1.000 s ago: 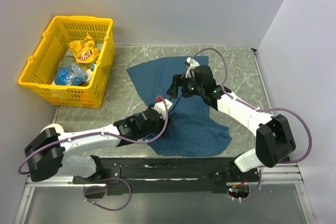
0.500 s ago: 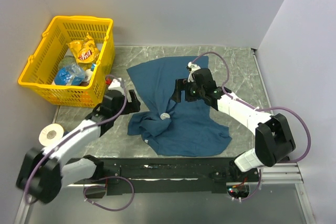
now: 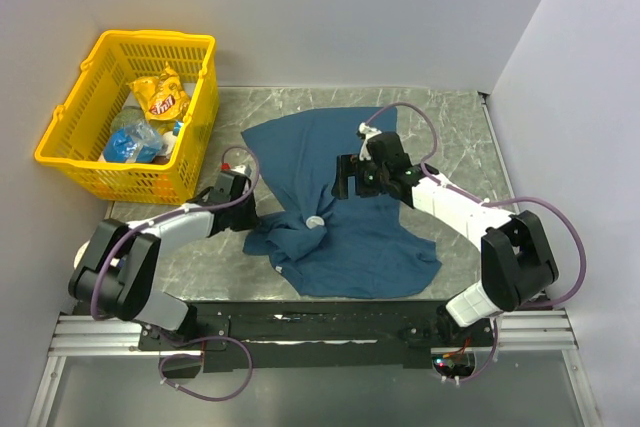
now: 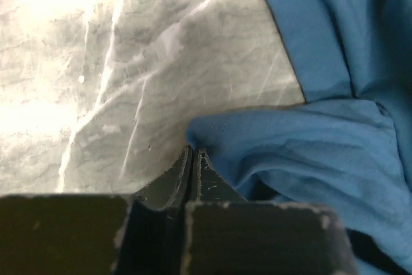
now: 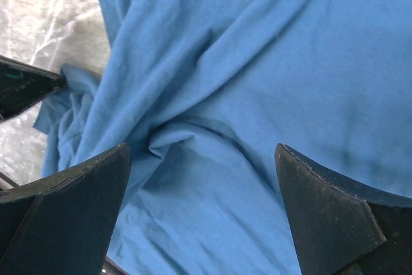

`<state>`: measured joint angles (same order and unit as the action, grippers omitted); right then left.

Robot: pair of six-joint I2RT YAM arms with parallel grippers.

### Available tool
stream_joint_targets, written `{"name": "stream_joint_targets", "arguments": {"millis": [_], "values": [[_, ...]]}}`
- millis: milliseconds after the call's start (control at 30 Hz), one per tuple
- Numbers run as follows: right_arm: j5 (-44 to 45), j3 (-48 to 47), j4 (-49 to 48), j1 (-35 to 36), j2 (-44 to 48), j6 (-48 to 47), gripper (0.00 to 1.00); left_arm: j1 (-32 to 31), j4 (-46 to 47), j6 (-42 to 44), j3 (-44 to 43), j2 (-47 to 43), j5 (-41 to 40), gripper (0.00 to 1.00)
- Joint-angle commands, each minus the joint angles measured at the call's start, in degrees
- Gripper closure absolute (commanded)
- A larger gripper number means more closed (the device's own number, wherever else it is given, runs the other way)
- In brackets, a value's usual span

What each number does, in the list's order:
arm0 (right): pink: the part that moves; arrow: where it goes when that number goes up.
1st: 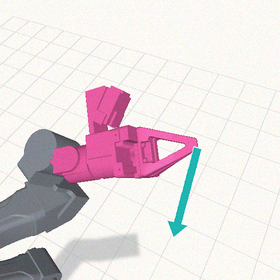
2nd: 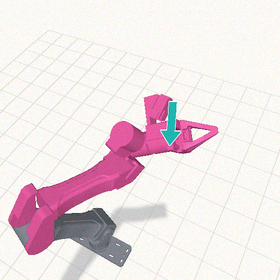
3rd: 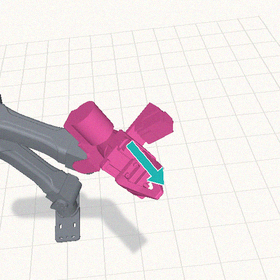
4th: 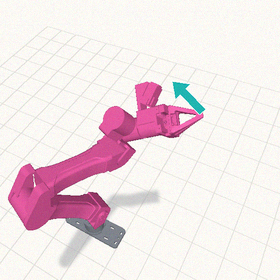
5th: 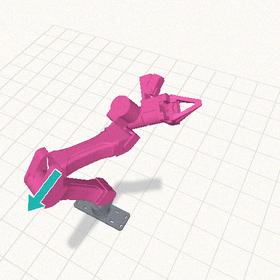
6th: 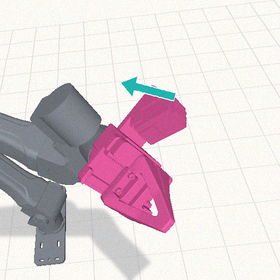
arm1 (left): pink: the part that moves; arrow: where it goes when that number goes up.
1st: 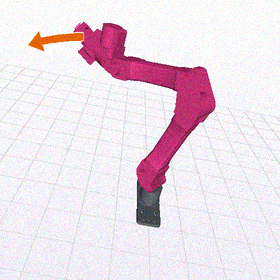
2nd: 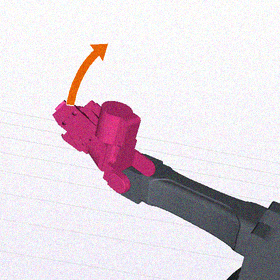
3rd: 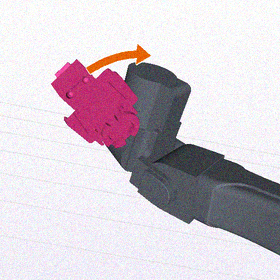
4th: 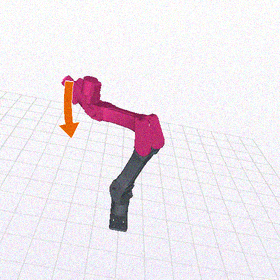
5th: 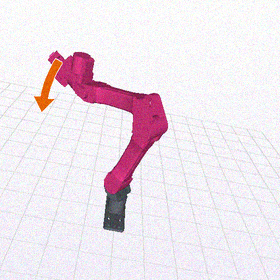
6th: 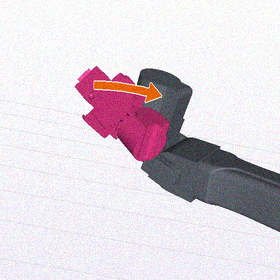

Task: Pin the brooch onto the clothing
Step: Adjust the clothes at the center of the board.

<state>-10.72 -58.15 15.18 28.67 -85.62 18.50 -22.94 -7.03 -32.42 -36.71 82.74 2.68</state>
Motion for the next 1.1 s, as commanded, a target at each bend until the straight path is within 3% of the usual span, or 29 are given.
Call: {"name": "stream_joint_targets", "arguments": {"millis": [0, 167, 300, 467, 600, 700, 800, 900, 933, 1033, 1067], "values": [[1.58, -3.20, 1.43, -1.42, -0.51, -0.66, 0.00, 0.17, -6.31, -0.71, -2.23, 2.43, -3.89, 0.99], [2.20, -4.16, 2.49, -4.66, -1.04, 0.74, 0.00, 3.16, -14.58, -8.15, -1.53, -2.48, -17.24, 0.99], [0.97, -4.60, 3.27, -7.56, -2.35, 3.21, 0.01, 10.43, -16.26, -11.69, -0.03, -7.14, -19.73, 0.99], [0.34, -6.02, 11.09, -7.48, -5.95, -0.04, 0.17, 14.84, -21.09, -15.99, -0.91, -13.74, -27.97, 0.99], [4.82, -7.23, 14.87, -7.66, -8.76, -0.83, 0.18, 16.17, -29.08, -22.58, -2.23, -18.74, -37.28, 0.99], [6.68, -10.92, 16.46, -8.19, -11.05, -0.75, 0.17, 16.09, -31.64, -25.40, -1.09, -27.08, -38.88, 0.99], [6.94, -15.05, 16.46, -8.89, -12.72, -0.40, 0.16, 15.38, -28.59, -21.56, -1.17, -33.68, -38.11, 0.99], [6.68, -19.18, 16.99, -9.85, -15.00, -0.13, 0.15, 15.29, -24.20, -14.96, -2.23, -35.19, -31.52, 0.57], [6.50, -20.85, 17.16, -10.20, -16.32, -0.05, 0.15, 15.29, -23.39, -13.12, -2.49, -34.23, -28.46, 0.37], [5.89, -22.09, 16.29, -11.08, -18.08, 0.65, 0.14, 13.37, -20.32, -11.96, -4.42, -30.29, -26.32, 0.26], [5.54, -22.53, 16.11, -11.52, -18.61, 0.75, 0.14, 9.27, -20.05, -12.05, -5.38, -29.22, -28.84, 0.24]]}}
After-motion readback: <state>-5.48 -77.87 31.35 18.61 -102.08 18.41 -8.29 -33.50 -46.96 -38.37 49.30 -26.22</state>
